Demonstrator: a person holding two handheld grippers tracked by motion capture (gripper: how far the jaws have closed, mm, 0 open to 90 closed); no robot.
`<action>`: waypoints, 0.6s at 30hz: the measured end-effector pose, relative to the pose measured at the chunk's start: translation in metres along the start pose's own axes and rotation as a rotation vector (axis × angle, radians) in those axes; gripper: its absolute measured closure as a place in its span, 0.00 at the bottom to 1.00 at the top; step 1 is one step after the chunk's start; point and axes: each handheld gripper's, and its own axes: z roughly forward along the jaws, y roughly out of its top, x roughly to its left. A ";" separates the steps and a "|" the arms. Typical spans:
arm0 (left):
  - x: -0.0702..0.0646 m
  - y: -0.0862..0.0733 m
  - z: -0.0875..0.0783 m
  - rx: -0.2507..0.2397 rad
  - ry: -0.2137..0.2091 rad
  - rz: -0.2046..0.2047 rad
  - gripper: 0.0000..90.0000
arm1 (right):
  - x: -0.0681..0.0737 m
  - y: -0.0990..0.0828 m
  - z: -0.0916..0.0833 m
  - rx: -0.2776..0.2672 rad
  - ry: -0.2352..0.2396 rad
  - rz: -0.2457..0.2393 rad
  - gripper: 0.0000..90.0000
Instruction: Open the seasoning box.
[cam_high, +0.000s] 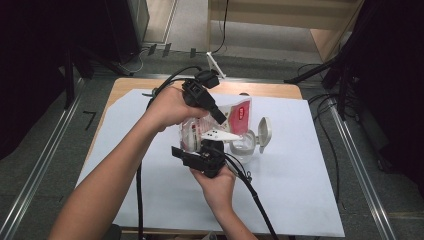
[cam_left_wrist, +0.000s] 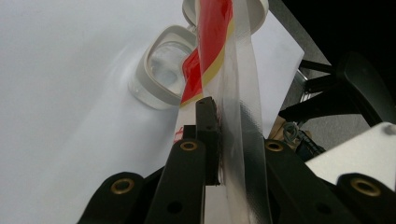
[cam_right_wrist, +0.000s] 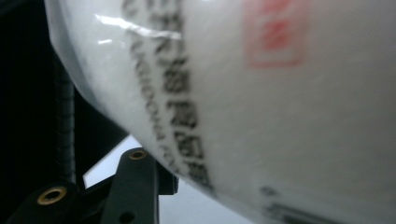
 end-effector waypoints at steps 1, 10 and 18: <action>0.000 0.000 0.000 0.001 0.000 -0.007 0.96 | 0.000 -0.001 0.000 0.003 -0.007 -0.007 0.68; -0.001 -0.001 0.003 -0.013 -0.013 0.001 0.93 | -0.001 -0.002 -0.001 -0.004 -0.002 0.003 0.69; -0.002 -0.001 0.002 -0.006 -0.003 0.027 0.94 | -0.002 -0.003 -0.004 -0.015 0.020 0.011 0.69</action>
